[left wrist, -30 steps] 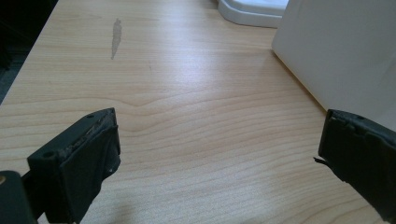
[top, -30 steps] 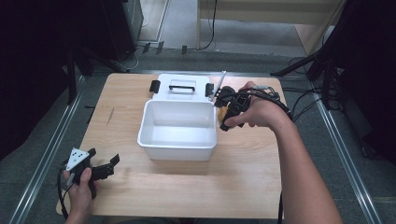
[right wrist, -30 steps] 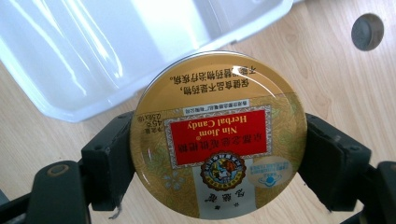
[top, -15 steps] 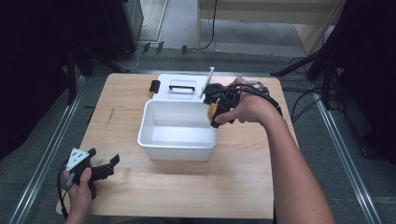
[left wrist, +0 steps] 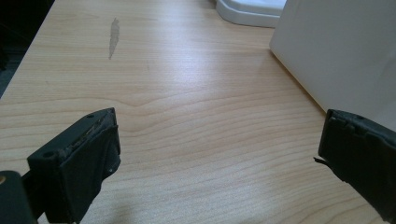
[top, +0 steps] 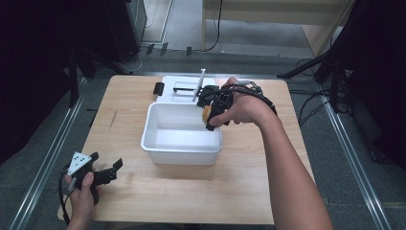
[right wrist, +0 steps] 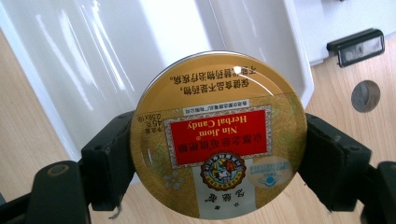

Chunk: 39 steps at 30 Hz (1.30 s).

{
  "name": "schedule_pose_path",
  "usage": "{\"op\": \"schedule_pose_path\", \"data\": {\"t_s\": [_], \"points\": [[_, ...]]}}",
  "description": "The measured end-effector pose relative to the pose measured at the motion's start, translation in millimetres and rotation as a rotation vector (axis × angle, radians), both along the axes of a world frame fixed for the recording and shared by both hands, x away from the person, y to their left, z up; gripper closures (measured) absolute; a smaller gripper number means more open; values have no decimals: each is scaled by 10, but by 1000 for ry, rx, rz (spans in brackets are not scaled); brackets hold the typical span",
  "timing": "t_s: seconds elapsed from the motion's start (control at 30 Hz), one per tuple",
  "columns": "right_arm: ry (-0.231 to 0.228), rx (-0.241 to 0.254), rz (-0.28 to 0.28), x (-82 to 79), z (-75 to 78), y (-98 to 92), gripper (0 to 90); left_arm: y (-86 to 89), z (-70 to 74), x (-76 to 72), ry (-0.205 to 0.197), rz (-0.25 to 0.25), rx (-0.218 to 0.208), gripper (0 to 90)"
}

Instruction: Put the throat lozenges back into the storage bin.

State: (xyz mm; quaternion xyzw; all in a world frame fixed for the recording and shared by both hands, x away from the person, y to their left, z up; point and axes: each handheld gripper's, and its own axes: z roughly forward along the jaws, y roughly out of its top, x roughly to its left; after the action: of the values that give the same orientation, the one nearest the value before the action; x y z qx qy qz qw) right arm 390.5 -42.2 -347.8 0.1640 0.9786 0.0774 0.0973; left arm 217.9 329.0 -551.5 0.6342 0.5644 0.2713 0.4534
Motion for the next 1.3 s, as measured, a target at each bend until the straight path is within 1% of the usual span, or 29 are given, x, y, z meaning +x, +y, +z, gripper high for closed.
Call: {"op": "schedule_pose_path", "data": {"t_s": [0.1,0.13,0.27,0.3,0.33,0.37,0.4,0.43,0.57,0.6,0.63,0.67,0.7,0.73,0.8,0.87,0.9,0.97,1.0,1.03,1.07,1.13,1.23,1.27,1.3], "points": [[2,4,4,0,-7,24,204,-1,0,0,0,-1,0,0],[1,6,13,3,-18,38,204,-1,0,0,0,-2,0,0],[3,-8,31,8,-78,100,204,-4,-1,1,-2,-1,-3,0],[5,-9,37,13,-98,116,204,-4,-1,1,-2,-1,-3,0],[0,-21,59,15,-133,147,204,-4,-1,1,-2,-1,-3,0],[0,-21,59,15,-133,147,204,-4,-1,1,-2,-1,-3,0],[0,-29,69,16,-167,175,204,-5,-1,1,-2,-1,-4,0],[-2,-29,83,23,-180,182,204,-5,-1,2,-2,-2,-4,0],[-2,-31,102,30,-228,210,204,-6,-2,3,-1,-2,-6,0],[-5,-34,112,14,-261,220,204,-6,-1,2,-1,-3,-6,0],[-5,-34,112,14,-261,220,204,-5,-1,2,-1,-3,-5,0],[-18,-27,144,9,-288,222,204,-5,-1,3,-1,-4,-6,0],[-18,-27,144,9,-288,222,204,-5,-1,3,-1,-4,-6,0],[-14,-31,171,12,-334,221,203,-5,-1,3,-1,-4,-6,0],[-11,-36,168,6,-344,221,204,-5,-2,4,-2,-5,-5,0],[-3,-53,184,22,-446,207,203,-6,-2,4,-2,-4,-5,0],[1,-56,191,27,-469,201,203,-6,-2,4,-1,-4,-5,0],[7,-66,186,25,-495,192,203,-6,-2,4,-1,-4,-5,0],[8,-69,203,35,-525,183,203,-6,-3,5,-3,-3,-6,0],[11,-73,208,28,-561,170,203,-6,-3,5,-2,-3,-6,0],[8,-67,222,35,-598,160,203,-6,-2,5,-2,-3,-5,0],[9,-64,226,34,-615,156,203,-6,-3,5,-2,-3,-5,0],[1,-76,236,15,-656,161,203,-7,-2,4,-2,-3,-4,0],[-2,-79,257,12,-682,165,203,-8,-3,4,-2,-3,-4,0],[-2,-79,257,12,-682,165,203,-8,-3,4,-2,-3,-4,0]]}}
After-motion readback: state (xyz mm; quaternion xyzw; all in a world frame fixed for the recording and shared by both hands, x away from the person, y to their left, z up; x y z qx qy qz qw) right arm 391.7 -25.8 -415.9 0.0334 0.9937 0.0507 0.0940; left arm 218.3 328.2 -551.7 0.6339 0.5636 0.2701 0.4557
